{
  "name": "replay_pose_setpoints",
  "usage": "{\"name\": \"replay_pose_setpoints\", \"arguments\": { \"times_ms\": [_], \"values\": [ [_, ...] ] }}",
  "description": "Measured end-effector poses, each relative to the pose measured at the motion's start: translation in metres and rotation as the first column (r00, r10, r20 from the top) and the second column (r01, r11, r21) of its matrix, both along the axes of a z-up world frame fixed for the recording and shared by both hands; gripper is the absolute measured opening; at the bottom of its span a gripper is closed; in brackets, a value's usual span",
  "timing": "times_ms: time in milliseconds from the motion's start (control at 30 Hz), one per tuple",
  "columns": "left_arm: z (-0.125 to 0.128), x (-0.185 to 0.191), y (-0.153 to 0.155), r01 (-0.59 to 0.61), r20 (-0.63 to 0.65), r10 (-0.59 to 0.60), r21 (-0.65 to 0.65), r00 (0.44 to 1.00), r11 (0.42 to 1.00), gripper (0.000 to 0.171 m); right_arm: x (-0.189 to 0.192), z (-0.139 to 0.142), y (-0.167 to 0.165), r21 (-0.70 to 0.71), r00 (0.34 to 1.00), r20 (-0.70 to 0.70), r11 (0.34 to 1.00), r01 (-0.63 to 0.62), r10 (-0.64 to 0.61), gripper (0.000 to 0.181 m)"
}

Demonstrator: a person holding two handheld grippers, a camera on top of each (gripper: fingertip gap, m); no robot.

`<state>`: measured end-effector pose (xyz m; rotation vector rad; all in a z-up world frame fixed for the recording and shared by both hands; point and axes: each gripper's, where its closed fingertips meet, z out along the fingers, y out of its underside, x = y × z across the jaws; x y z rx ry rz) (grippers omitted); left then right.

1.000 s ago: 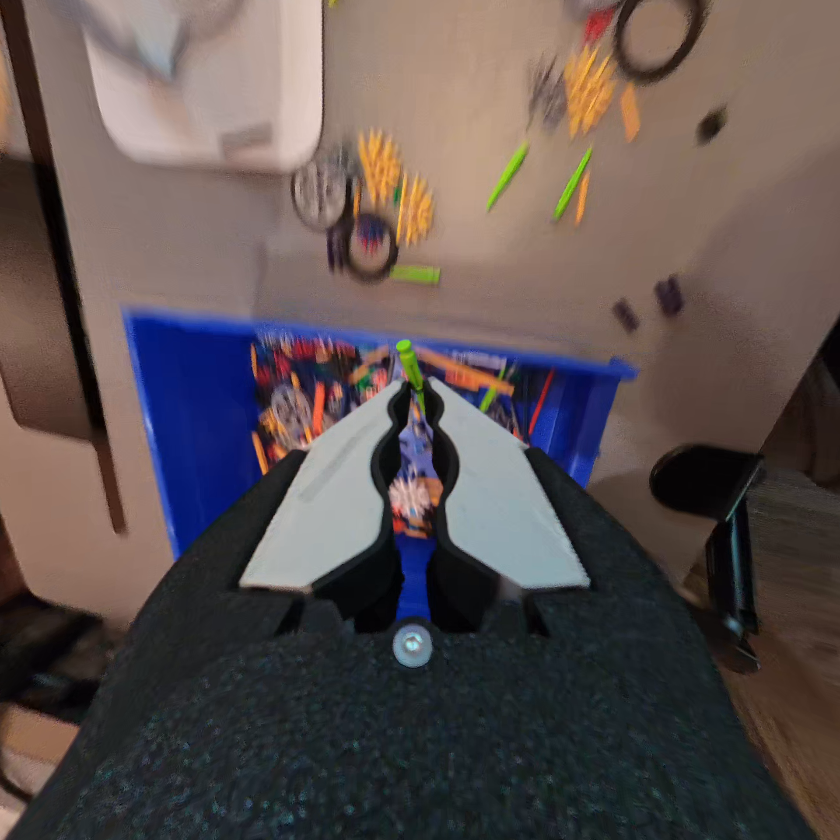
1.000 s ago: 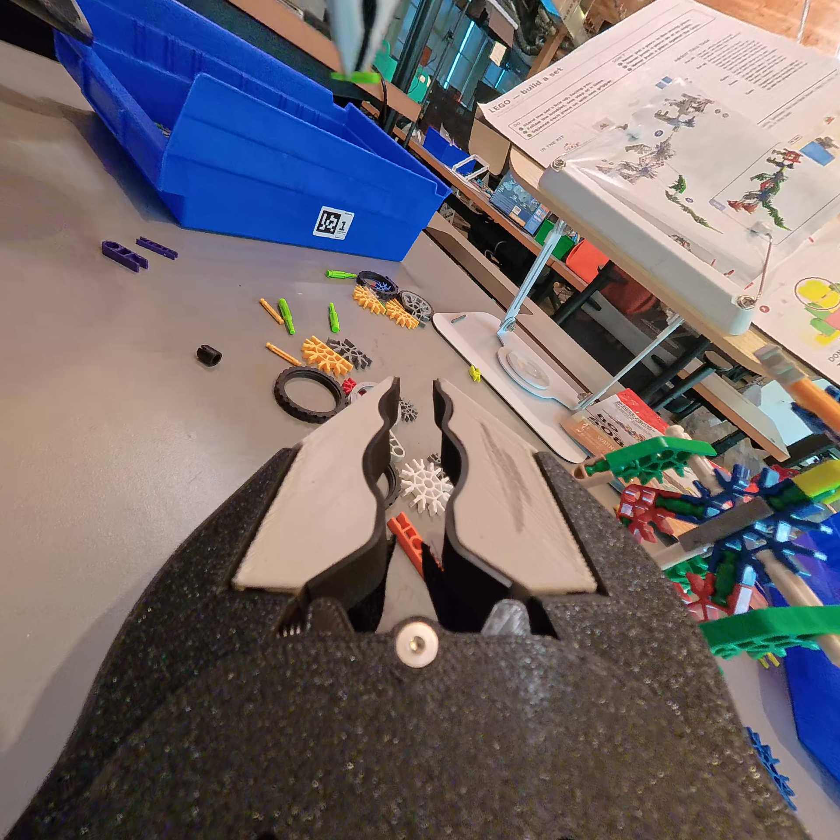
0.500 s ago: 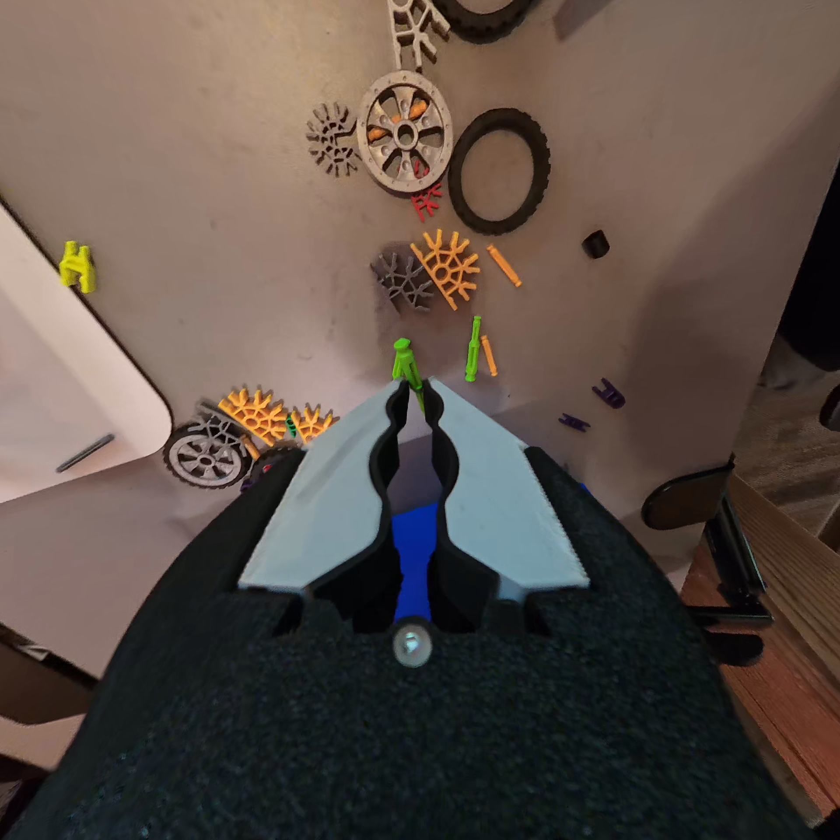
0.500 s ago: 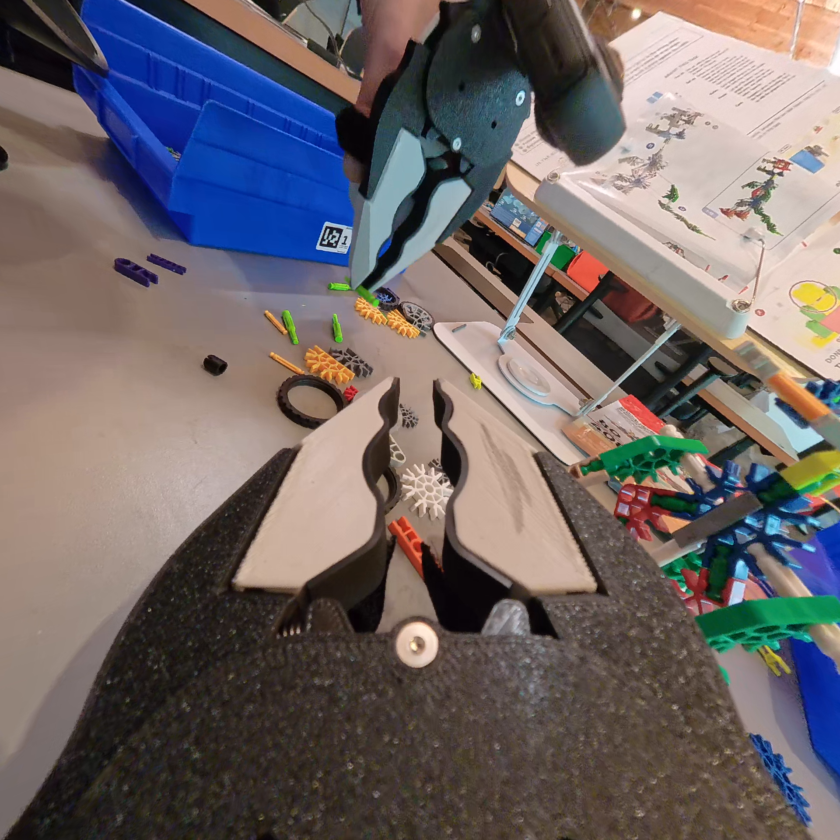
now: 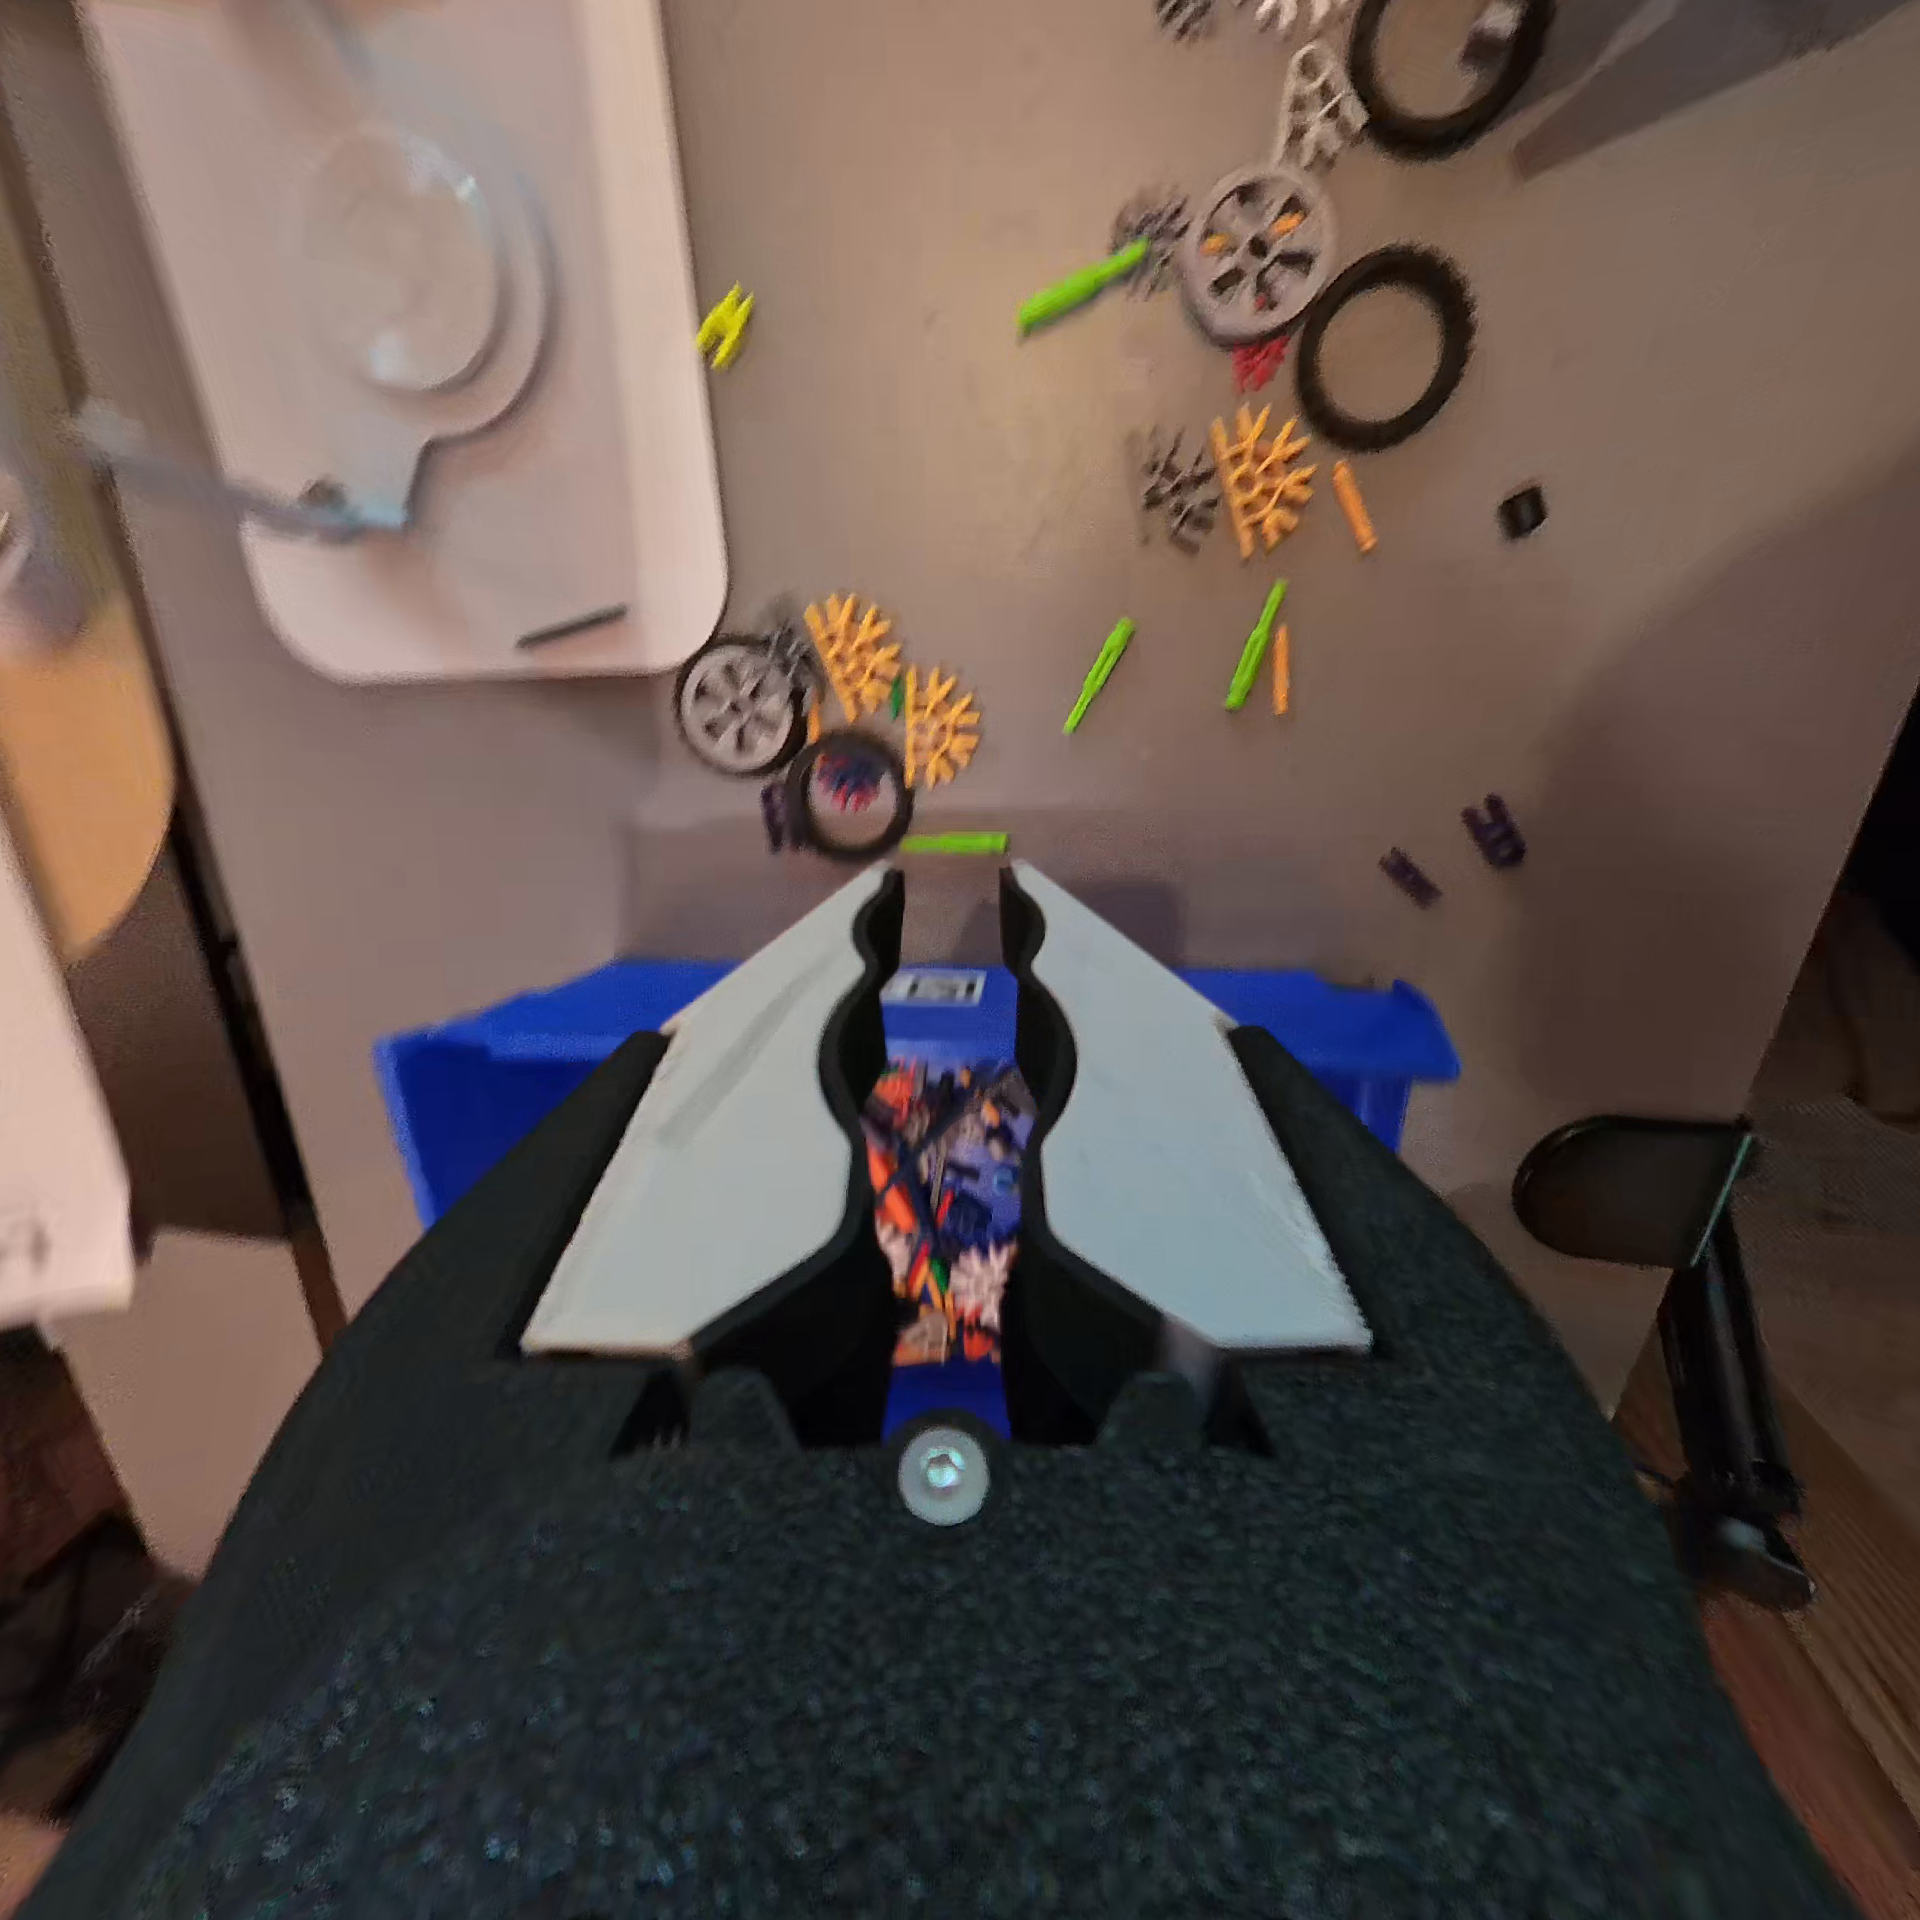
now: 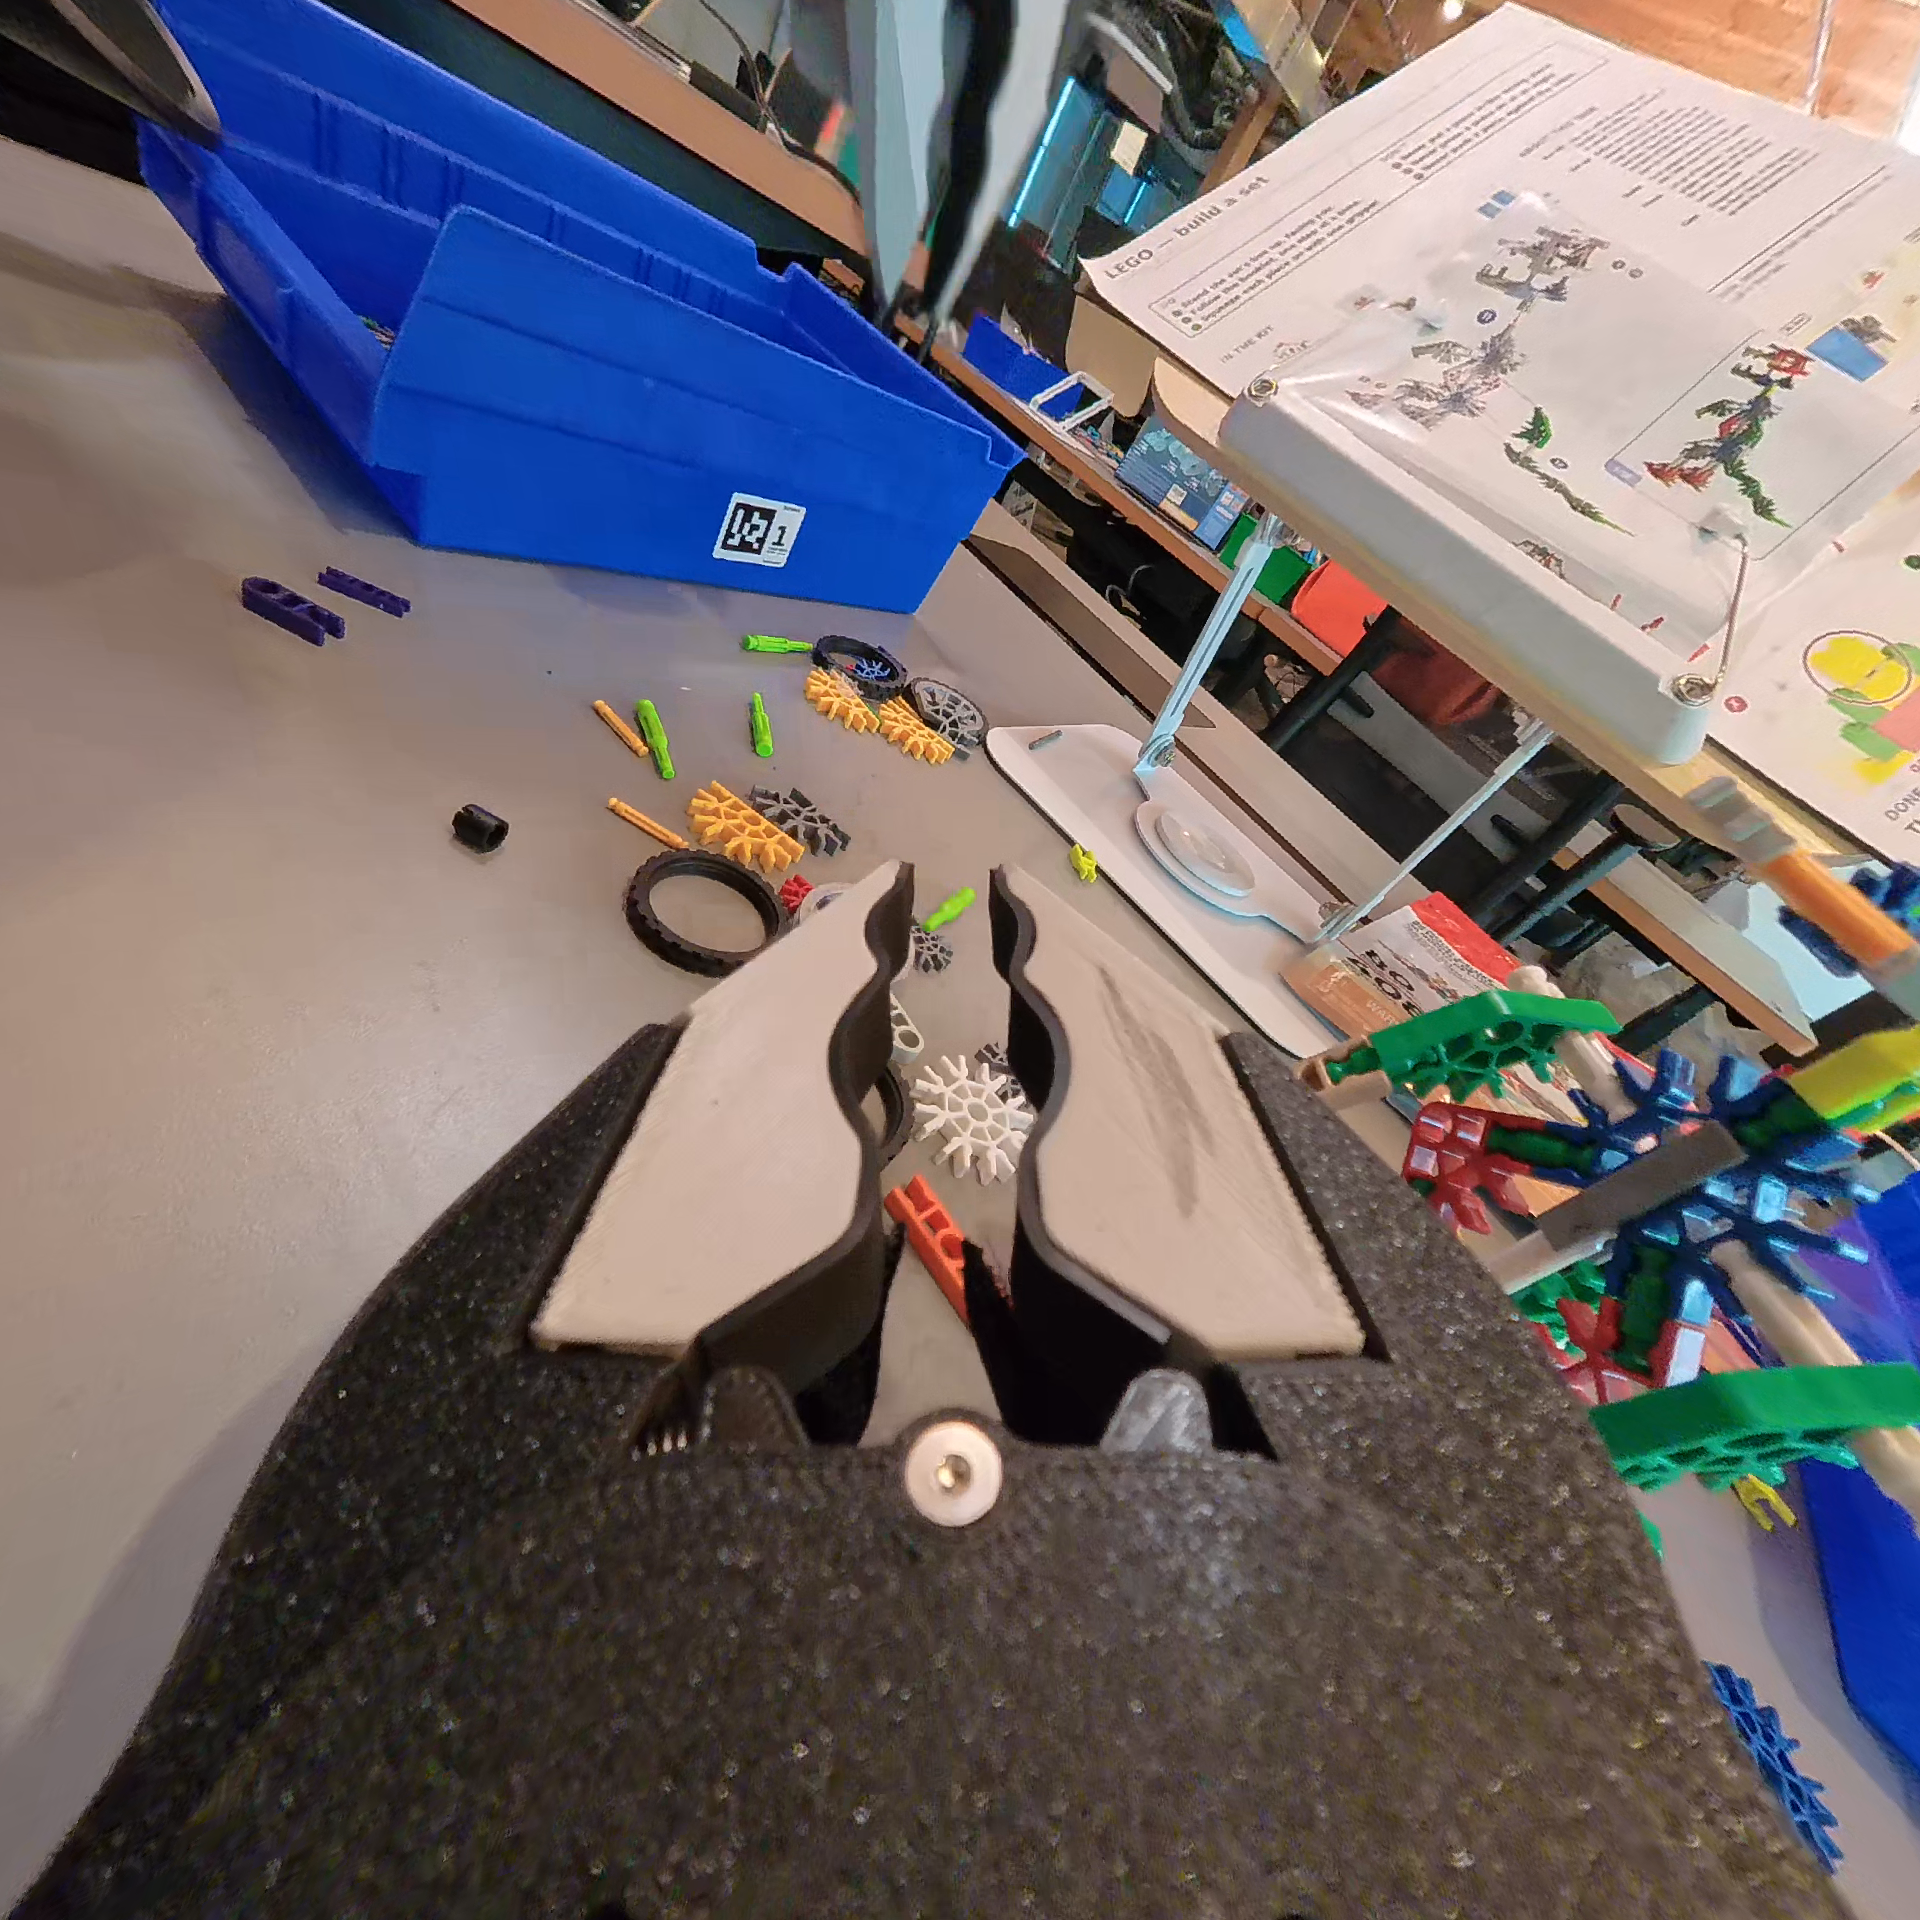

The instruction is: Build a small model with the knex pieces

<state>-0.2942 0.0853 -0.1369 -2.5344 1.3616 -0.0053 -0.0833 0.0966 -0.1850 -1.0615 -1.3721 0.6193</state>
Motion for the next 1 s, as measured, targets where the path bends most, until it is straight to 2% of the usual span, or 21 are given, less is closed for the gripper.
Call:
{"name": "replay_pose_setpoints", "arguments": {
  "times_ms": [100, 167, 300, 467, 533, 633, 767, 833, 1000],
  "values": [
    [0.015, -0.04, -0.02, -0.081, -0.04, 0.083, 0.036, 0.996, 0.996, 0.015, -0.001, -0.001, 0.0, 0.005, 1.0, 0.009, 1.0, 0.006, -0.006, 0.013],
    [0.014, -0.068, -0.038, -0.129, -0.089, 0.131, 0.03, 0.987, 0.991, 0.014, -0.001, -0.002, 0.001, 0.009, 1.0, 0.014, 1.0, 0.01, -0.01, 0.013],
    [-0.013, -0.107, -0.077, -0.178, -0.162, 0.165, -0.072, 0.973, 0.981, 0.013, -0.002, -0.004, 0.001, 0.021, 0.999, 0.028, 1.0, 0.018, -0.019, 0.013],
    [-0.055, -0.13, -0.117, -0.15, -0.257, 0.087, -0.233, 0.962, 0.961, 0.013, -0.003, -0.006, 0.001, 0.035, 0.999, 0.039, 0.999, 0.025, -0.026, 0.012],
    [-0.065, -0.138, -0.115, -0.149, -0.278, 0.083, -0.224, 0.957, 0.963, 0.014, -0.004, -0.007, 0.001, 0.04, 0.999, 0.044, 0.999, 0.028, -0.03, 0.012],
    [-0.071, -0.148, -0.095, -0.141, -0.276, 0.1, -0.132, 0.956, 0.981, 0.02, -0.004, -0.008, 0.001, 0.048, 0.998, 0.05, 0.998, 0.031, -0.034, 0.012],
    [-0.078, -0.141, -0.066, -0.074, -0.202, 0.067, -0.024, 0.977, 0.997, 0.022, -0.005, -0.01, 0.001, 0.059, 0.997, 0.061, 0.998, 0.033, -0.037, 0.012],
    [-0.084, -0.132, -0.061, -0.031, -0.172, 0.027, -0.023, 0.985, 0.999, 0.022, -0.005, -0.011, 0.001, 0.065, 0.997, 0.067, 0.997, 0.035, -0.039, 0.012],
    [-0.108, -0.133, -0.049, 0.027, -0.204, -0.034, -0.033, 0.978, 0.999, 0.025, -0.007, -0.014, 0.001, 0.086, 0.995, 0.086, 0.995, 0.044, -0.051, 0.012]
  ]
}}
